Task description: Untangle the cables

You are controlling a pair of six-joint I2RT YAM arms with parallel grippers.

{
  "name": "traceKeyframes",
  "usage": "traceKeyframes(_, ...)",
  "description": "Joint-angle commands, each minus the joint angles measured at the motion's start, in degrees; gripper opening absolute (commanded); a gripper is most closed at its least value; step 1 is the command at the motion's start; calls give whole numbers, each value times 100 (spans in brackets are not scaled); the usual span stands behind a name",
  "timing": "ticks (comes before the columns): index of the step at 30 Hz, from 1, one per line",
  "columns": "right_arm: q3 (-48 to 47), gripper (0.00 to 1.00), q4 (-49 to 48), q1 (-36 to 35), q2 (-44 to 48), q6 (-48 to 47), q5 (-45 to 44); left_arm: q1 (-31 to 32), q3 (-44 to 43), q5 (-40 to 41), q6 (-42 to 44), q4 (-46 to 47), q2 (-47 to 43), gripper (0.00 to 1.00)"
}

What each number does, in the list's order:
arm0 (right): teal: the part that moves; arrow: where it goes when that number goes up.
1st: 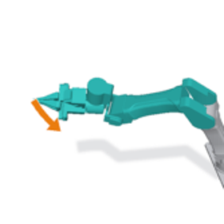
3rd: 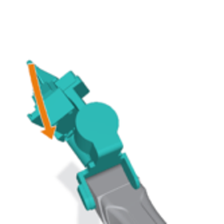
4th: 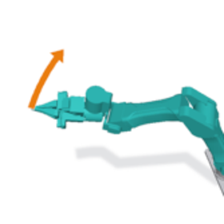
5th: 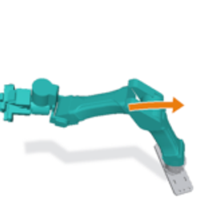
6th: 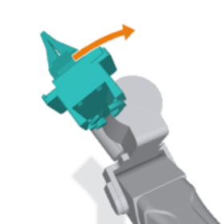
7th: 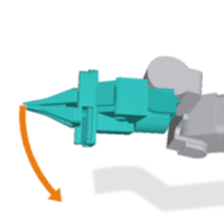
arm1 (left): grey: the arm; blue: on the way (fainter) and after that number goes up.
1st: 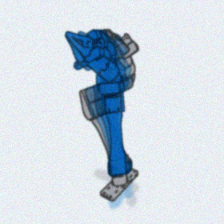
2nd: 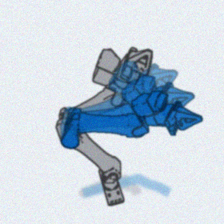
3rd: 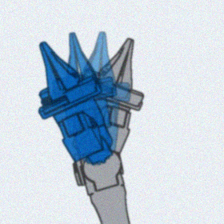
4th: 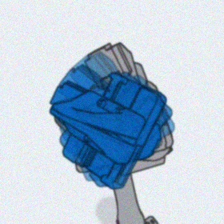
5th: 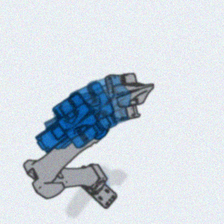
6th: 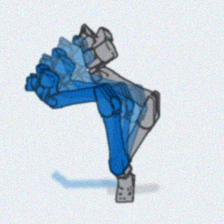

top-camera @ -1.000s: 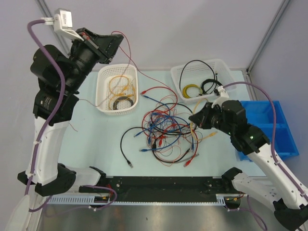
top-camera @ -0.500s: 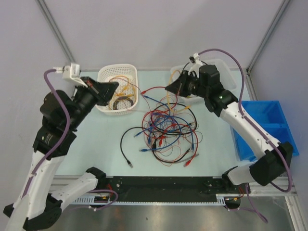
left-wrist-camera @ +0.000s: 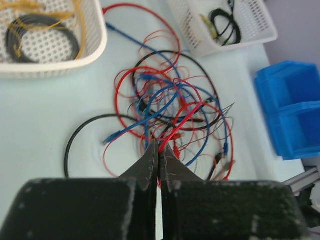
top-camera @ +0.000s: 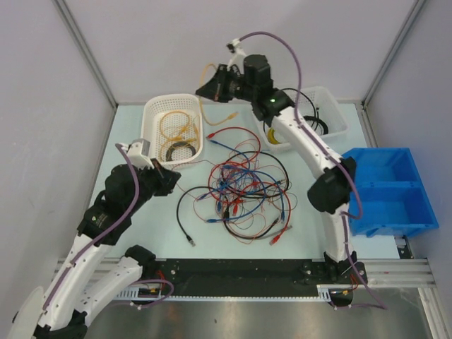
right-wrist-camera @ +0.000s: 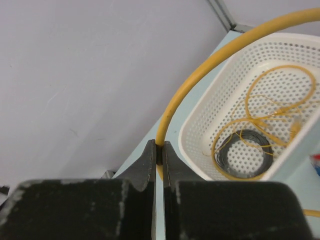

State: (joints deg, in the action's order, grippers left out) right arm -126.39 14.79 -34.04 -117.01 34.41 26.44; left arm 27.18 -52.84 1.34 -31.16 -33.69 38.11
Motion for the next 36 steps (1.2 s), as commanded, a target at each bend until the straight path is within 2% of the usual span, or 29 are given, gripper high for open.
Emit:
traceKeyframes(1,-1141,0,-98,-506,-971,-225,248,-37,387,384,-285,-417,-514,0)
traceKeyframes(5,-879,0,-1929,-498,-1647,512,327,-37,538,560,-382,-647,-629,0)
traceKeyframes(8,-1106,0,-2610,-481,-2026,944,450,-37,617,700,-374,-665,-690,0)
traceKeyframes(12,-1678,0,-2806,-498,-2730,1286,555,-37,906,683,-408,-437,-726,0)
traceKeyframes(17,-1556,0,-2981,-489,-3038,1524,713,-37,1109,578,-461,-164,-612,0)
traceKeyframes(24,-1142,0,-3526,-796,-2600,1305,1004,-37,1364,349,-620,21,-602,0)
traceKeyframes(31,-1309,0,-3114,-1043,-2326,830,547,-37,1487,366,-620,-41,-840,0)
traceKeyframes(36,-1328,0,-3026,-1008,-2642,1120,433,-37,1575,296,-602,-67,-972,0)
